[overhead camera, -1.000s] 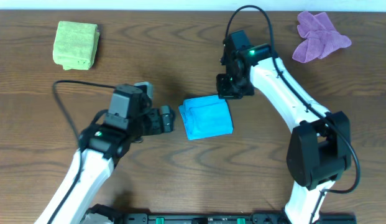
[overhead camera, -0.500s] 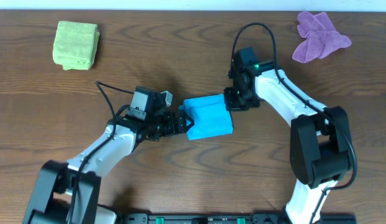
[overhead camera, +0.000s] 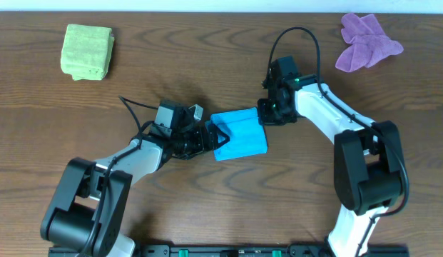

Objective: Fold the cloth

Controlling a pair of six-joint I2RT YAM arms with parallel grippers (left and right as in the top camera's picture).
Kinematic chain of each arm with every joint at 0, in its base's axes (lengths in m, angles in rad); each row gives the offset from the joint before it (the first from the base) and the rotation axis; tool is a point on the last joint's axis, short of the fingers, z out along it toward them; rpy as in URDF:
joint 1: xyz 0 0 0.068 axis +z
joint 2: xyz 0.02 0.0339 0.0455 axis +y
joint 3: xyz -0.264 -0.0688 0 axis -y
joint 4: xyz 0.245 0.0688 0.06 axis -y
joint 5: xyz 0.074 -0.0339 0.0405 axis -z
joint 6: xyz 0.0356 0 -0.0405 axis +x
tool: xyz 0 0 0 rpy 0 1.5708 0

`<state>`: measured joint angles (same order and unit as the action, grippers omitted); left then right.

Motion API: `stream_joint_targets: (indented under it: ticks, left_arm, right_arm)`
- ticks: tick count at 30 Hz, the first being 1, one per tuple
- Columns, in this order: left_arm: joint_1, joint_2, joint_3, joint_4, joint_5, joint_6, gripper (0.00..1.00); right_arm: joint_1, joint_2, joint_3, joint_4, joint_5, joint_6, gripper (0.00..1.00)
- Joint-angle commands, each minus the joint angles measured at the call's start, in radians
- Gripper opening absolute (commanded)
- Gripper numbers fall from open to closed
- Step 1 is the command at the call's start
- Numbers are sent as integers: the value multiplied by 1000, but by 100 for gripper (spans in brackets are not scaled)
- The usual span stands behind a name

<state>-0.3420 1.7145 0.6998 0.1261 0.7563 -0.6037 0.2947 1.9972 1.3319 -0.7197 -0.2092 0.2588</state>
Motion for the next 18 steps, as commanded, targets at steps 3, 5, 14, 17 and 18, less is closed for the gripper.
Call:
stream_joint_targets:
  ticks: [3, 5, 14, 17, 18]
  left_arm:
    - [0, 81, -10, 20, 4, -50, 95]
    - [0, 99, -10, 25, 8, -56, 95]
    - [-12, 108, -10, -15, 20, -55, 68]
    - [-11, 108, -10, -20, 19, -55, 10]
    - [-10, 108, -10, -19, 19, -56, 6]
  right_arm:
    - [5, 72, -6, 21, -135, 30, 2]
    - [23, 90, -6, 27, -143, 44, 2]
    - [37, 95, -5, 54, -138, 62, 1]
    - [17, 94, -3, 37, -138, 62, 2]
    - [9, 92, 1, 27, -138, 61, 1]
